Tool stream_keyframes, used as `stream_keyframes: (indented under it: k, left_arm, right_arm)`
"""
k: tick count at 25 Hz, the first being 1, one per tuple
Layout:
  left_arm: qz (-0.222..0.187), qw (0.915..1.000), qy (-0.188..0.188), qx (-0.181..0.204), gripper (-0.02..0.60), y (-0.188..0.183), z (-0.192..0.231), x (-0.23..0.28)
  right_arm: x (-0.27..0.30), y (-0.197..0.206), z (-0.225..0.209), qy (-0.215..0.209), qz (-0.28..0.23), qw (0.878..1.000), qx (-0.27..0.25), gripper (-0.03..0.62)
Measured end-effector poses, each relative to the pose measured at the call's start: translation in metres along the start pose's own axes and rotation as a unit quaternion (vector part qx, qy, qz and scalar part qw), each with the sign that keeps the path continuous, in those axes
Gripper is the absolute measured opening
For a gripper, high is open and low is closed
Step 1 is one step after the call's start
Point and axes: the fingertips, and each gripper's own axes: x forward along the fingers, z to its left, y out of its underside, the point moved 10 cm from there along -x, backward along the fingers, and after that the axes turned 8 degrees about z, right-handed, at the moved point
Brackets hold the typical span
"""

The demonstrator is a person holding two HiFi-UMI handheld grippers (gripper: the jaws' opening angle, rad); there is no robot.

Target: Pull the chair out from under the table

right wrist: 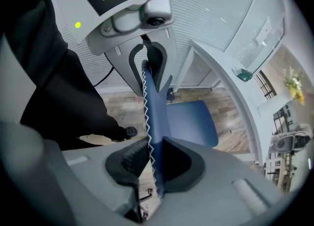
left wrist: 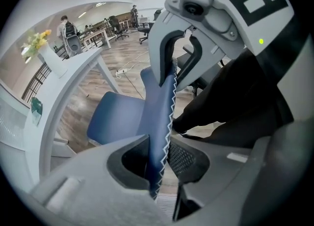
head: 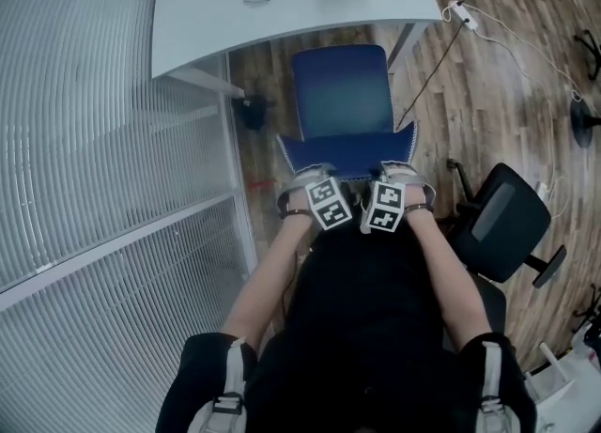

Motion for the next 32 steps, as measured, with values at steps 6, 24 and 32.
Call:
stream_keyframes:
  k: [6,24,32]
  left_arm:
    - [-0.018,0.9995,0.025,-0.003,0.098,-0.003,-0.015,-0.009]
    - [-0.030,0.9966,0.076,-0.012,0.107,-0.007,-0.052,-0.015]
    - [-0.036,0.9958,0.083,-0.009,0.110,-0.013,-0.061,-0.018]
  right_arm:
    - [-0.012,0.008,0.013,-0.005,0.001,1.000,0.008,0.078]
    - [-0.023,0.025,0.048,-0.025,-0.004,1.000,0.008,0.081]
    - [-0.028,0.034,0.053,-0.031,-0.007,0.999,0.008,0.081]
